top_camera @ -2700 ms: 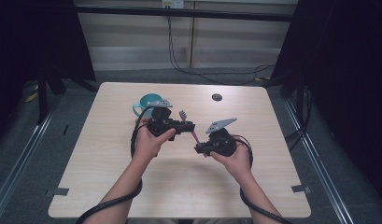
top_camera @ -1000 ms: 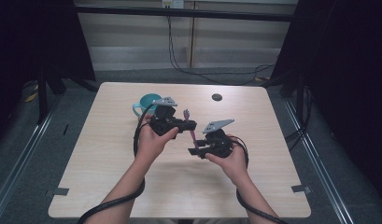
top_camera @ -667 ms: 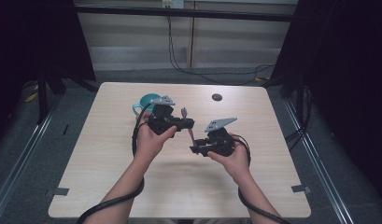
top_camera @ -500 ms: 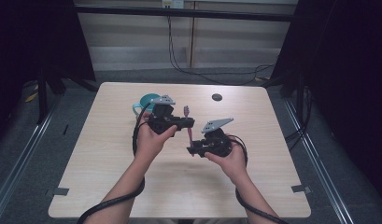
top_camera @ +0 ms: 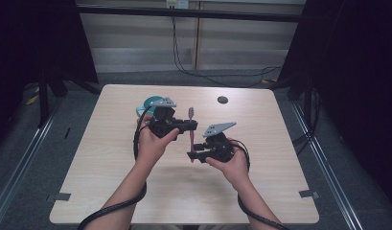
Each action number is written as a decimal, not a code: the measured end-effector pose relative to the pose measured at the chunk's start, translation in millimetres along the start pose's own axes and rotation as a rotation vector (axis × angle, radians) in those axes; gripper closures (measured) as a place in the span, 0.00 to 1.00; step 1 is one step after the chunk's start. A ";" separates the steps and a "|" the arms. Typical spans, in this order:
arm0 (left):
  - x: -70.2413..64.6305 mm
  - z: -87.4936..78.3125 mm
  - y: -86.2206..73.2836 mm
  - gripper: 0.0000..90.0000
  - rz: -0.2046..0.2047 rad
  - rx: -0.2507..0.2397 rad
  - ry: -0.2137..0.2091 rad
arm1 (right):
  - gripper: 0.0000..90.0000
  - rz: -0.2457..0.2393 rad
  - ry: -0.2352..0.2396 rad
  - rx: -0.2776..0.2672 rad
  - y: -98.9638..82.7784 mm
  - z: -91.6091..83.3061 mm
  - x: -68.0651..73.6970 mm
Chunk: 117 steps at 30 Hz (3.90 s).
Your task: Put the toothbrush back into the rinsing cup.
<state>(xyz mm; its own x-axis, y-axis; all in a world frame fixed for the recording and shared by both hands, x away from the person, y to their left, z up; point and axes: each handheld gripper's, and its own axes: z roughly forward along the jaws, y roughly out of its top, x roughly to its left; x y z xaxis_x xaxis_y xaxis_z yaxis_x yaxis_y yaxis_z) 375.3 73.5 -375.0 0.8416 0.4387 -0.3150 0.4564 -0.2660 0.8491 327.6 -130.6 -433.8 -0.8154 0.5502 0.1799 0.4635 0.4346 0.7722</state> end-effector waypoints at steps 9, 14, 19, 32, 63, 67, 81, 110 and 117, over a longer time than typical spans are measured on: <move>-1.2 0.0 0.8 0.93 0.002 -0.010 0.029 | 0.68 -0.016 0.015 0.005 5.6 6.5 8.1; 0.0 5.3 -1.3 0.93 -0.011 -0.018 0.025 | 0.67 -0.023 0.035 0.001 6.6 14.5 14.0; 0.3 5.3 -1.4 0.93 -0.009 -0.015 0.013 | 0.56 -0.006 0.019 0.010 3.6 17.1 12.6; 5.4 -13.4 1.5 0.93 0.007 -0.018 0.048 | 0.23 0.084 -0.074 0.004 -24.8 -14.9 -16.4; 18.2 -37.3 3.2 0.93 0.013 -0.006 0.108 | 0.16 0.104 -0.278 0.097 -121.8 -48.2 -48.2; 19.7 -41.3 5.1 0.93 0.014 -0.016 0.116 | 0.15 0.073 -0.288 0.103 -123.2 -47.7 -47.3; 32.8 -55.9 14.4 0.93 0.011 -0.039 0.146 | 0.11 0.062 -0.295 0.075 -126.1 -44.7 -46.2; 66.4 -72.6 52.6 0.93 0.023 -0.093 0.190 | 0.11 0.059 -0.295 0.072 -126.1 -44.4 -46.2; 80.8 -75.8 56.3 0.93 0.002 -0.105 0.205 | 0.11 0.058 -0.292 0.073 -126.1 -44.4 -46.0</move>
<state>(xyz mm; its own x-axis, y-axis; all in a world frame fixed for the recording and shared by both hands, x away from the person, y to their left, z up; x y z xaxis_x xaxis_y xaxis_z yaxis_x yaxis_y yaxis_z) 447.2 159.0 -320.5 0.7612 0.6064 -0.2297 0.4133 -0.1807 0.8925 291.3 -242.4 -512.4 -0.6578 0.7525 0.0314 0.5384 0.4407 0.7183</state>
